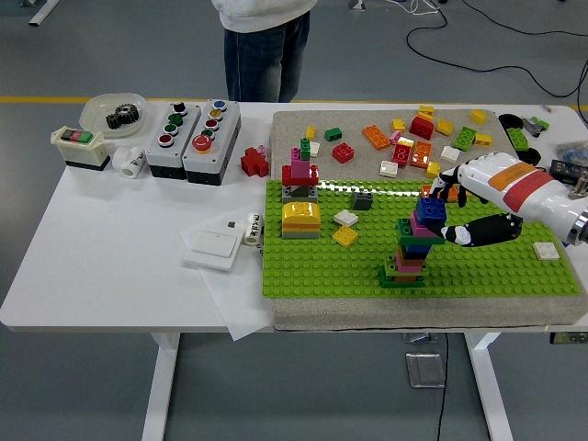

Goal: Pick up the brick,pile it on top of brick,press brick,pick up the brick,pile it on top of brick,press brick

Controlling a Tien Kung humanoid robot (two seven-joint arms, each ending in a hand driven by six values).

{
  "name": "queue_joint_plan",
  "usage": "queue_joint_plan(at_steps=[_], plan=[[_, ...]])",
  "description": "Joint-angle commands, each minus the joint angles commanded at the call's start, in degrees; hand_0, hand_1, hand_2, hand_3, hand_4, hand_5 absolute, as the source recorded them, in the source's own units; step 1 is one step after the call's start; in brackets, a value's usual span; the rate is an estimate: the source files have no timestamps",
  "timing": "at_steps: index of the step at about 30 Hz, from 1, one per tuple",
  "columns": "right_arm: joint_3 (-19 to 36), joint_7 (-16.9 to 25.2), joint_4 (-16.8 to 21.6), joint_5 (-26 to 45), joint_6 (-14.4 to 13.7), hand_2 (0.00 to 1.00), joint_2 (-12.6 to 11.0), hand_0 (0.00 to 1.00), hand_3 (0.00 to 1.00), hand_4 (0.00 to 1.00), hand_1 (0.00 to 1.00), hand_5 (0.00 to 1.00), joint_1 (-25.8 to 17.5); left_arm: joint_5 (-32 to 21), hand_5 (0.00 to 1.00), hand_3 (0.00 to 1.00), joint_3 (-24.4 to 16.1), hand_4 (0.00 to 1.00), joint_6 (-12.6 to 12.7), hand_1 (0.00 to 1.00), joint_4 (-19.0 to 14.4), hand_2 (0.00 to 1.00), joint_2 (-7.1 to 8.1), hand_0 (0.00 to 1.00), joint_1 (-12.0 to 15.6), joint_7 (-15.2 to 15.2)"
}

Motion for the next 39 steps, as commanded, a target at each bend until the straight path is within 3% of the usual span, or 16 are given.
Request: queue_joint_plan(at_steps=[39], plan=[[-0.5,0.1,-0.5,-0.1,1.4,0.648,0.6,0.268,0.603,0.775,0.453,0.441,1.0,0.3,0.797,0.627,-0.1,0.665,-0.2,0.544,0.0,0.587,-0.04,0.452,0.0,0.0]])
